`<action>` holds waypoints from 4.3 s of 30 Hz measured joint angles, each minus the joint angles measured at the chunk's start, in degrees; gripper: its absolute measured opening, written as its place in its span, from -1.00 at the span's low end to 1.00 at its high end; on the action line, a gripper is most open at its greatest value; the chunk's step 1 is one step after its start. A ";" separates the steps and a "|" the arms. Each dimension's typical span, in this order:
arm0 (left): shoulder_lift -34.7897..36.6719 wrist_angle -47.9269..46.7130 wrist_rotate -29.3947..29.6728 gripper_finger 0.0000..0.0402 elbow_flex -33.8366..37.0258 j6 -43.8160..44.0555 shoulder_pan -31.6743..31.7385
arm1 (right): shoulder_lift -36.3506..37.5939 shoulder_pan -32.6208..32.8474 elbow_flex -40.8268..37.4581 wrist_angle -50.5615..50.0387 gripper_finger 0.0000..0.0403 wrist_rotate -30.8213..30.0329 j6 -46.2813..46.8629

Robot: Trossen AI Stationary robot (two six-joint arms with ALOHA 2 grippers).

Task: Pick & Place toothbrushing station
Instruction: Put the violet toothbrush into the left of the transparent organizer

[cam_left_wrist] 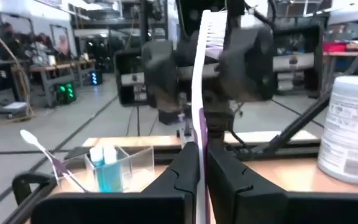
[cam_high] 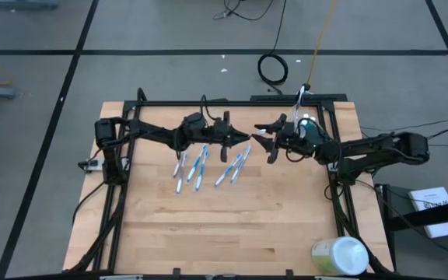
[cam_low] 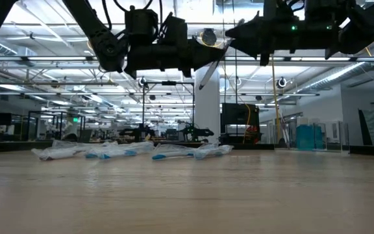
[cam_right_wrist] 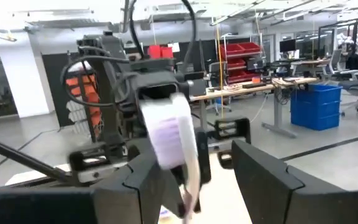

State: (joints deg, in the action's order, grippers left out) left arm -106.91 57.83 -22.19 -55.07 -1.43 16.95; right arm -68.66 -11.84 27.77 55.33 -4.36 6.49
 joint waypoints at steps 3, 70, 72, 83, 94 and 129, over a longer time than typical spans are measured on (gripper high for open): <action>0.04 2.94 -0.04 -0.93 -0.02 0.54 -0.31 | -1.10 0.02 -0.02 -0.90 -0.15 0.10 -0.58; 0.04 2.29 -3.57 -0.94 -2.75 -0.37 -0.96 | -2.87 5.92 -0.02 12.50 -0.73 -0.33 -9.15; 0.04 2.24 -3.59 -0.95 -2.75 -0.45 -0.96 | -2.87 5.92 -0.02 12.52 -0.75 -0.32 -9.15; 0.04 1.60 -3.30 -0.79 -2.75 -1.51 -0.98 | -2.85 5.92 -0.02 12.19 -0.94 -0.60 -10.83; 0.04 -1.06 5.88 -0.62 -2.71 -1.29 -0.74 | -2.74 5.24 -0.02 6.50 -0.94 -13.81 -14.22; 0.04 -4.38 10.74 -0.14 -2.71 -5.64 -0.85 | 4.86 -24.98 -1.51 -16.08 -0.94 -29.35 -3.96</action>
State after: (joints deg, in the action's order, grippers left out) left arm -106.87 53.45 -11.44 -57.78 -7.07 16.10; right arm -63.80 -36.82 26.26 39.25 -33.71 2.54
